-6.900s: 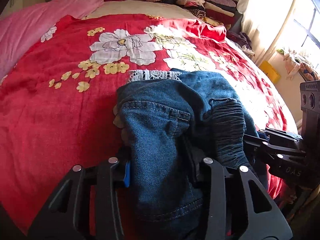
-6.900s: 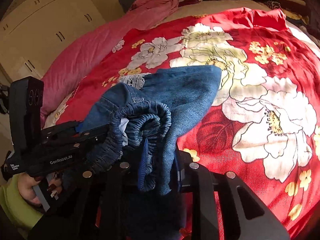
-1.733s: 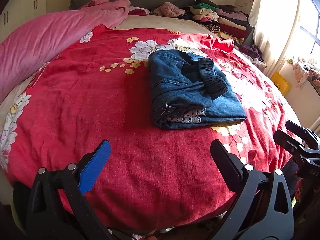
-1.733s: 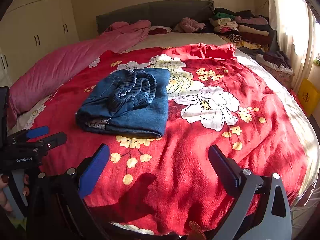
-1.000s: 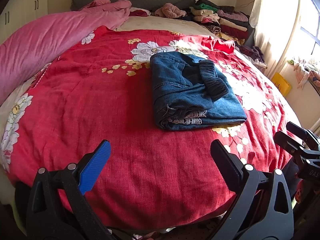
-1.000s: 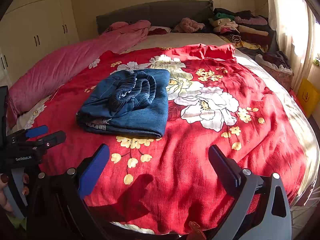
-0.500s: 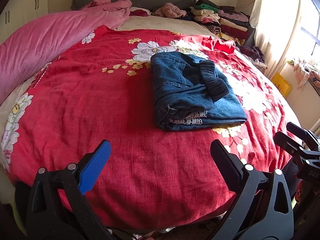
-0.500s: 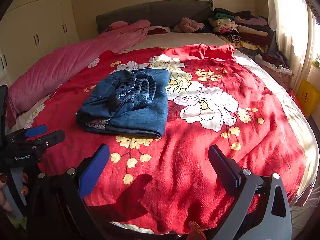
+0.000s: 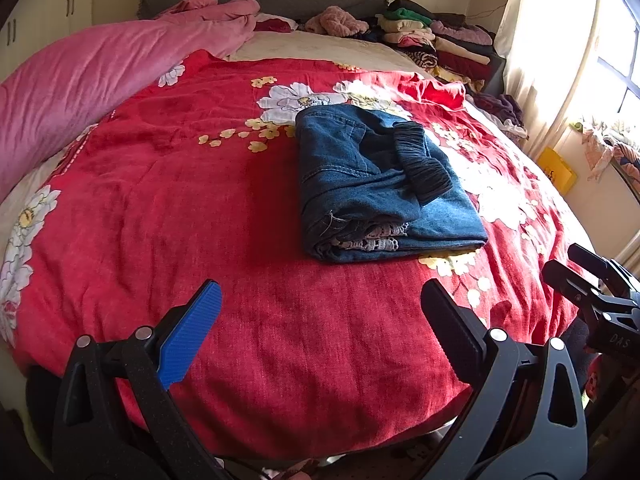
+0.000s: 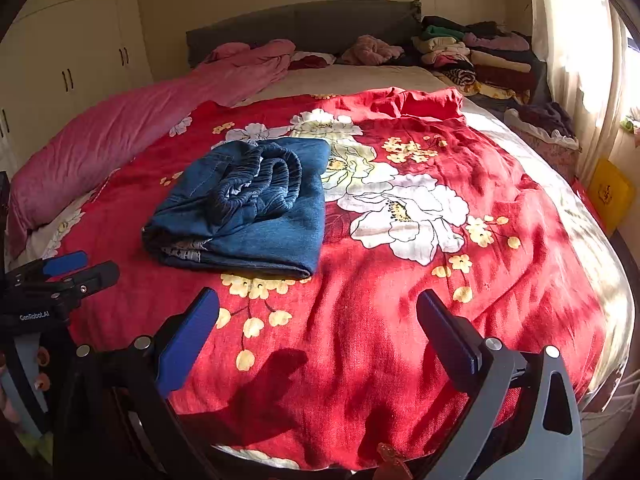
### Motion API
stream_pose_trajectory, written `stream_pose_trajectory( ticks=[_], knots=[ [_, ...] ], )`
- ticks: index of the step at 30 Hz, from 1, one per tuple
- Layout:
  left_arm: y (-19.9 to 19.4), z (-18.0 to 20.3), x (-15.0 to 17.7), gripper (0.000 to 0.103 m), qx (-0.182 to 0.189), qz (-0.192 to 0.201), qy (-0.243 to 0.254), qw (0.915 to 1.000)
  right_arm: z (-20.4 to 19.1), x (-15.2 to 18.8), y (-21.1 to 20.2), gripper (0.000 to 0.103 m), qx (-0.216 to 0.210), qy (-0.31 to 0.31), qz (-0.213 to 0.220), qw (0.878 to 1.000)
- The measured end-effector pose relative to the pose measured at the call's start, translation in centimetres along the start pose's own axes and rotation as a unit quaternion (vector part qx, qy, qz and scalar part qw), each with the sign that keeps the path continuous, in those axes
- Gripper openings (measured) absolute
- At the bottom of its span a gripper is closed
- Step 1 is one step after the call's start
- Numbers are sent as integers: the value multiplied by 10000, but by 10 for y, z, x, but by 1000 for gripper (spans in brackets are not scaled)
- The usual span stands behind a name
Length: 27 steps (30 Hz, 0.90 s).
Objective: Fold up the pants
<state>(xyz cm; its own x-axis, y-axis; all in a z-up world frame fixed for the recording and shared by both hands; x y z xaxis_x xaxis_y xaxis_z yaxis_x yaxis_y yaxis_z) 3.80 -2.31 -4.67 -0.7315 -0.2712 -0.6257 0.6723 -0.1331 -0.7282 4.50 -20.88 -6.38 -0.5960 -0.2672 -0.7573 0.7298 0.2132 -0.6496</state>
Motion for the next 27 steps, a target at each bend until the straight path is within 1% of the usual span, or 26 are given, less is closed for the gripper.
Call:
stream_pose_trajectory(
  ticks=[3, 7, 10, 14, 17, 19, 20, 22, 23, 24, 25, 27],
  knots=[
    [1, 0, -1, 93, -23, 8, 6, 10000, 0, 0, 2, 98, 20, -12, -17, 10000],
    [2, -2, -1, 93, -155, 37, 17, 9999, 3, 1, 4, 98, 42, 6, -39, 10000],
    [4, -8, -3, 93, -231, 34, -95, 9997, 6, 2, 6, 98, 72, 13, -63, 10000],
    [6, -32, -17, 93, -790, 213, -375, 9959, 21, 2, 10, 98, 168, 135, -109, 9997],
    [6, -62, -42, 93, -964, 379, -603, 9928, 43, 2, 17, 98, 303, 320, -176, 9989],
    [14, -88, -67, 93, -1194, 428, -800, 9887, 64, -1, 24, 98, 412, 460, -225, 9978],
    [23, -103, -82, 93, -1373, 409, -881, 9857, 77, -3, 29, 98, 466, 511, -262, 9973],
    [44, -135, -110, 93, -1872, 367, -1058, 9759, 112, -10, 41, 98, 635, 689, -334, 9950],
    [57, -152, -123, 93, -2052, 331, -1161, 9713, 133, -11, 48, 98, 725, 825, -399, 9931],
    [73, -172, -138, 93, -2268, 272, -1244, 9656, 157, -14, 57, 98, 849, 1002, -474, 9902],
    [85, -188, -149, 93, -2442, 238, -1329, 9603, 184, -16, 66, 98, 1063, 1163, -537, 9861],
    [115, -220, -169, 94, -2689, 88, -1492, 9515, 240, -19, 86, 98, 1537, 1499, -728, 9740]
  ],
)
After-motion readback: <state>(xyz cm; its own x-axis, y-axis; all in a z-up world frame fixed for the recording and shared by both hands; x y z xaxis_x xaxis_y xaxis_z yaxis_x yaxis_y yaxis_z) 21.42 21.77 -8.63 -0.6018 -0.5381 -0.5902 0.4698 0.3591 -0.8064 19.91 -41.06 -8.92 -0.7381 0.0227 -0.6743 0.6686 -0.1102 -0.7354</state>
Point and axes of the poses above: each gripper's, at about its wrist camera, not at the fingertips, and y roughly the way its jaws point, z to its right, x to its underside, the point moved 4 cm from there along y, roughly the way its jaws point, and after that the axes turned 13 degrees about -y, right-handed, at the moved point
